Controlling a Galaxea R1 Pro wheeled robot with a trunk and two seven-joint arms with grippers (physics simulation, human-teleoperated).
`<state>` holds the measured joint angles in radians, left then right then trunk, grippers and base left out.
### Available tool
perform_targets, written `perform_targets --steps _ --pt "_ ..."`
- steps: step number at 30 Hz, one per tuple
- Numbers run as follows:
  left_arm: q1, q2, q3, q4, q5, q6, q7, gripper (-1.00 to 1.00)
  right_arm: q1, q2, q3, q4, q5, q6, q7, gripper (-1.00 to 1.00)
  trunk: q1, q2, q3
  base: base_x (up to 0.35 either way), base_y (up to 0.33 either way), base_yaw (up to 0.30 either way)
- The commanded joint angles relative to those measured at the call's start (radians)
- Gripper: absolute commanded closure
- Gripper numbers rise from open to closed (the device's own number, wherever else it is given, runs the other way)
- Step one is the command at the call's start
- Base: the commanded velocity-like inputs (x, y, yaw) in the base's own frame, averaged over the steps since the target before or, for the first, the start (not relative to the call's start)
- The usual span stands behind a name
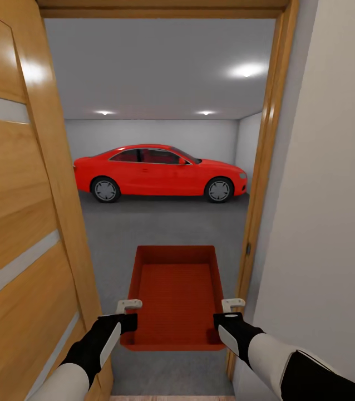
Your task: Move the two storage containers from the living room to the garage. In the garage, place one container on the floor and stack the other container on top of it (either order is fine).
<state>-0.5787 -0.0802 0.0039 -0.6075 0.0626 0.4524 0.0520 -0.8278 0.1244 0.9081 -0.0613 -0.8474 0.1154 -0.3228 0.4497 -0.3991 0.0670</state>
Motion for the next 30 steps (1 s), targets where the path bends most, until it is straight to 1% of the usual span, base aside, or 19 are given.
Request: perform_targets --steps 1,13,23,30 --pt "0.0 0.001 -0.065 -0.001 -0.029 0.003 0.009 1.0 -0.001 -0.002 0.009 0.002 -0.009 0.006 -0.028 1.0 0.0 -0.001 0.0 0.0 0.0 0.0" --pt "0.0 0.0 -0.065 0.004 -0.029 0.003 0.012 1.0 -0.001 -0.002 0.009 0.002 -0.009 0.006 -0.028 1.0 0.0 -0.001 0.0 0.017 0.0 0.0" --pt "0.0 0.001 -0.065 0.004 -0.029 0.003 0.011 1.0 -0.001 -0.002 0.009 0.002 -0.009 0.006 -0.028 1.0 0.0 -0.001 0.0 0.263 0.0 0.0" --pt "0.0 0.001 -0.065 0.004 -0.029 0.003 0.011 1.0 -0.001 -0.002 0.009 0.002 -0.009 0.007 -0.028 1.0 0.0 -0.001 0.0 0.064 0.013 0.0"
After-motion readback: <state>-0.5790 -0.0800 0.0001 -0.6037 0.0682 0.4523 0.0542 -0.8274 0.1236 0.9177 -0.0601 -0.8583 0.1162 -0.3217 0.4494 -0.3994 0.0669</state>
